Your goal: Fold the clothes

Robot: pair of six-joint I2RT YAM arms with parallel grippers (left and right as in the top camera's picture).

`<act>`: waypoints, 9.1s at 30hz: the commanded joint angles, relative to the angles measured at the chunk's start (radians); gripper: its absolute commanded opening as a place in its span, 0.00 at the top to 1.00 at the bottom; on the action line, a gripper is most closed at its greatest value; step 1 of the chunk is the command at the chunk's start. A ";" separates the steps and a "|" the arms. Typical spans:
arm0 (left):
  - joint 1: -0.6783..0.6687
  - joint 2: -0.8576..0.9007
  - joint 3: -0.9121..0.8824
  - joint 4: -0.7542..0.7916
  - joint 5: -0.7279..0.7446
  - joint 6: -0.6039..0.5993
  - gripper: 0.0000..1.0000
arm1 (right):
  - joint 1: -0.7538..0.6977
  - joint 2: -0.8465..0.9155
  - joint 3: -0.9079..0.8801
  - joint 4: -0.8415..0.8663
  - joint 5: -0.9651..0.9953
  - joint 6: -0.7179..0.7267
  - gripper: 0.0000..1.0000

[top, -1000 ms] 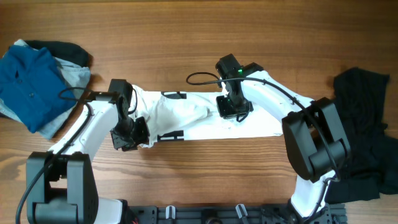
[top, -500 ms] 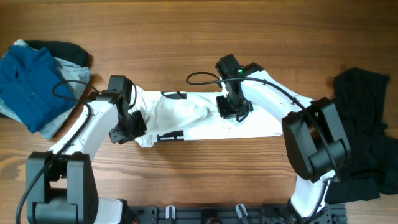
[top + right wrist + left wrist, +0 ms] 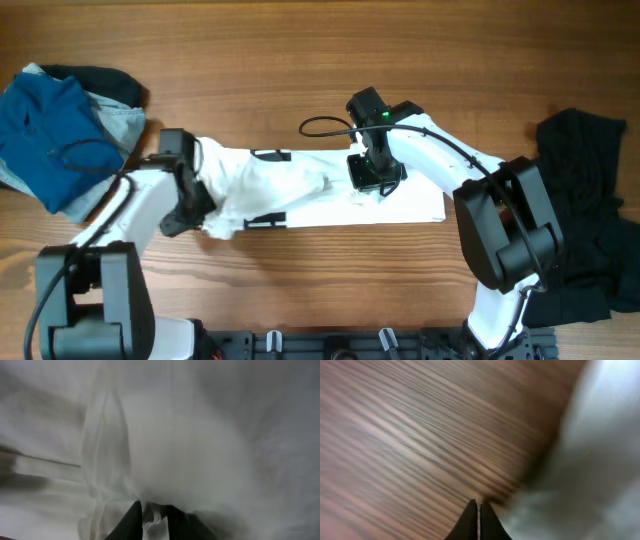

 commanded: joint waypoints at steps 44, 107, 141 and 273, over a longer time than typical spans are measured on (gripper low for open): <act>-0.077 -0.019 -0.003 -0.098 0.125 0.072 0.96 | 0.000 0.024 -0.010 -0.013 0.011 0.008 0.82; 0.096 -0.126 0.115 0.003 -0.063 0.076 0.46 | 0.000 0.011 0.030 -0.056 0.011 -0.015 0.64; 0.126 0.186 0.137 0.027 0.331 0.291 0.96 | -0.201 -0.105 0.137 -0.217 0.058 -0.020 0.31; -0.355 0.370 0.410 -0.136 0.343 -0.002 0.03 | 0.072 -0.315 -0.014 -0.248 -0.113 -0.175 0.56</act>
